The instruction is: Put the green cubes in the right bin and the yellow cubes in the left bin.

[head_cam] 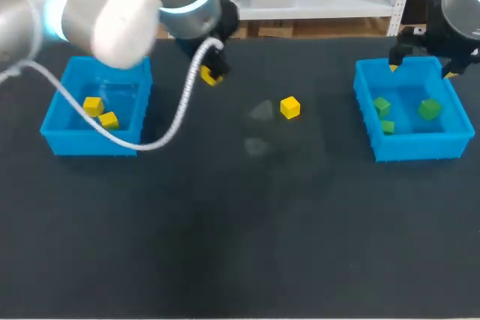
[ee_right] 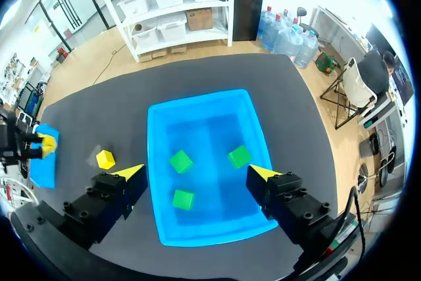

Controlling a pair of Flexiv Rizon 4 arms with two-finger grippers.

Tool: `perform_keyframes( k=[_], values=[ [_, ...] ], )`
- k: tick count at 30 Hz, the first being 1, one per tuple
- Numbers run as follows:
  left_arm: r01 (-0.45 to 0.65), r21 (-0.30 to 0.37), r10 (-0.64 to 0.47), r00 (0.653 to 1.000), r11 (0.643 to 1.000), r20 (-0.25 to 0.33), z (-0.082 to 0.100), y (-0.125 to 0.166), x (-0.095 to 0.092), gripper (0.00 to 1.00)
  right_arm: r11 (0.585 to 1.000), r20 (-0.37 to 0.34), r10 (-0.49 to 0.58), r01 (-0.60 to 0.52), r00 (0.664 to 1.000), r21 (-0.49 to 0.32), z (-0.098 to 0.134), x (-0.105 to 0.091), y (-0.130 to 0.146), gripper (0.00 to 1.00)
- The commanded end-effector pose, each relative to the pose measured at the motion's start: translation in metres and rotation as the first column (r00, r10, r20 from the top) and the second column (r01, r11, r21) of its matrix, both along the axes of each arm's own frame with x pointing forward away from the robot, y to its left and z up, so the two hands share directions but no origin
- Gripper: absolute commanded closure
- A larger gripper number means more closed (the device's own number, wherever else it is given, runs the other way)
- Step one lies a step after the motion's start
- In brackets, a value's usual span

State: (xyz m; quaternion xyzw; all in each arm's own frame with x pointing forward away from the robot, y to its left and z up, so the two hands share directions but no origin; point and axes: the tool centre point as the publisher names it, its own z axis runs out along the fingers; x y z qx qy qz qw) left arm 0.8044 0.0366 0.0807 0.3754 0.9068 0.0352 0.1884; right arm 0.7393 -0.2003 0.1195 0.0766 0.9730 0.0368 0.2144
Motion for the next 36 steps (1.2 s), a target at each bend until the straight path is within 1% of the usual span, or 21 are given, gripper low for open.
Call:
perform_keyframes(
  k=[1, 2, 5, 7, 8, 12, 16, 17, 18, 20, 23, 25, 28, 30, 33, 36],
  values=[
    [-0.051, -0.029, 0.054, 0.992, 0.998, 0.117, 0.049, 0.073, -0.043, 1.00, 1.000, 0.007, -0.003, 0.003, 1.000, -0.002, 0.000, -0.002, 0.000, 0.00],
    [-0.087, -0.019, 0.088, 0.987, 0.996, 0.133, 0.053, 0.090, -0.042, 1.00, 1.000, 0.007, -0.003, 0.003, 1.000, -0.002, 0.000, -0.002, 0.000, 0.00],
    [-0.168, -0.016, 0.169, 0.976, 0.986, 0.136, 0.057, 0.122, -0.040, 1.00, 1.000, 0.007, -0.003, 0.003, 1.000, -0.002, 0.000, -0.002, 0.000, 0.00],
    [-0.220, -0.010, 0.219, 0.966, 0.975, 0.137, 0.056, 0.144, -0.041, 1.00, 1.000, 0.007, -0.003, 0.003, 1.000, -0.002, 0.000, -0.002, 0.000, 0.00],
    [-0.250, -0.007, 0.248, 0.960, 0.968, 0.132, 0.054, 0.156, -0.042, 1.00, 1.000, 0.007, -0.003, 0.003, 1.000, -0.002, 0.000, -0.002, 0.000, 0.00],
    [-0.329, 0.015, 0.325, 0.938, 0.944, 0.119, 0.044, 0.183, -0.046, 1.00, 1.000, 0.007, -0.003, 0.003, 1.000, -0.002, 0.000, -0.002, 0.000, 0.00],
    [-0.376, 0.040, 0.372, 0.924, 0.926, 0.089, 0.027, 0.197, -0.042, 1.00, 1.000, 0.007, -0.003, 0.003, 1.000, -0.002, 0.000, -0.002, 0.000, 0.00],
    [-0.381, 0.054, 0.375, 0.922, 0.923, 0.092, 0.025, 0.198, -0.042, 0.73, 1.000, 0.007, -0.003, 0.003, 1.000, -0.002, 0.000, -0.002, 0.000, 0.00],
    [-0.387, 0.052, 0.382, 0.920, 0.921, 0.089, 0.024, 0.199, -0.042, 0.00, 1.000, 0.007, -0.003, 0.003, 1.000, -0.002, 0.000, -0.002, 0.000, 0.00],
    [-0.390, 0.052, 0.384, 0.919, 0.919, 0.091, 0.025, 0.198, -0.040, 0.00, 1.000, 0.007, -0.003, 0.003, 1.000, -0.002, 0.000, -0.002, 0.000, 0.00],
    [-0.367, 0.027, 0.362, 0.925, 0.930, 0.114, 0.040, 0.188, -0.037, 0.00, 1.000, 0.007, -0.003, 0.003, 1.000, -0.002, 0.000, -0.002, 0.000, 0.00],
    [-0.331, -0.014, 0.330, 0.936, 0.944, 0.123, 0.054, 0.174, -0.033, 0.00, 1.000, 0.007, -0.003, 0.003, 1.000, -0.002, 0.000, -0.002, 0.000, 0.00],
    [-0.258, -0.064, 0.265, 0.954, 0.964, 0.140, 0.075, 0.142, -0.032, 0.00, 1.000, 0.007, -0.003, 0.003, 1.000, -0.002, 0.000, -0.002, 0.000, 0.00],
    [-0.198, -0.095, 0.210, 0.967, 0.976, 0.141, 0.085, 0.115, -0.035, 0.00, 1.000, 0.007, -0.003, 0.003, 1.000, -0.002, 0.000, -0.002, 0.000, 0.00],
    [-0.102, -0.136, 0.120, 0.985, 0.985, 0.125, 0.090, 0.070, -0.042, 0.00, 1.000, 0.007, -0.003, 0.003, 1.000, -0.002, 0.000, -0.002, 0.000, 0.00],
    [-0.018, -0.153, 0.034, 0.994, 0.988, 0.101, 0.085, 0.025, -0.051, 0.00, 1.000, 0.007, -0.003, 0.003, 1.000, -0.002, 0.000, -0.002, 0.000, 0.00]
  ],
)
